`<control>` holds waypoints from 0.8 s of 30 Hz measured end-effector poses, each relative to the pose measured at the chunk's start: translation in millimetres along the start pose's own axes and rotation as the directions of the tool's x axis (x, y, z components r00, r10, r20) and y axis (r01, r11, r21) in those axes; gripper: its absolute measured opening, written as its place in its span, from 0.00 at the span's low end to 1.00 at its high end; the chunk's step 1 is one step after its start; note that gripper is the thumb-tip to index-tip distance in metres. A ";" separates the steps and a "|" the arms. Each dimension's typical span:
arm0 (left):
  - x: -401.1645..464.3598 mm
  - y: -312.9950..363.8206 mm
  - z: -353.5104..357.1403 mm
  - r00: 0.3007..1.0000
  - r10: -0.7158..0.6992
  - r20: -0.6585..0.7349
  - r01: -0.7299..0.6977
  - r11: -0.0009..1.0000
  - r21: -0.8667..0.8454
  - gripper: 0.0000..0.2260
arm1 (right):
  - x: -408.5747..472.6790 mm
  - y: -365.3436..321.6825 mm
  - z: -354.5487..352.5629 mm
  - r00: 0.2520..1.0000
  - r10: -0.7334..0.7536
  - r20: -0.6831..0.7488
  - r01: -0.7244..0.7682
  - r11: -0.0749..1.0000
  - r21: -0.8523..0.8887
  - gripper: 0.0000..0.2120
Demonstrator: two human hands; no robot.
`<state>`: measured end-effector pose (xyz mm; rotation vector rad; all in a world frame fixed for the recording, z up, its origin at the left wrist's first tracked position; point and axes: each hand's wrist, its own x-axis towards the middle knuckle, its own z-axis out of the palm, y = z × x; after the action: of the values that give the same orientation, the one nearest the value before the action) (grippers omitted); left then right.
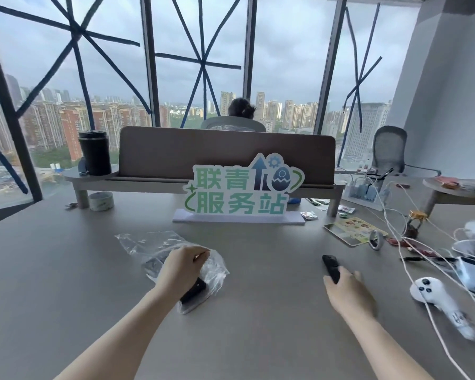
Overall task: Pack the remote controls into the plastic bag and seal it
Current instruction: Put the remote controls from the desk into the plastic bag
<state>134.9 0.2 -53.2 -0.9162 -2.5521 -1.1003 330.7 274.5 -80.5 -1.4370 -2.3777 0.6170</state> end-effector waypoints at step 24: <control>-8.4 40.0 16.5 0.996 -0.044 0.080 0.053 0.992 -0.117 0.11 | -77.1 -91.7 32.3 0.671 -0.432 0.603 -0.176 0.698 0.694 0.09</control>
<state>167.0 29.2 -45.0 -0.9471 -2.6070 -1.2671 281.3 161.8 -64.7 -0.6587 -2.2053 2.1386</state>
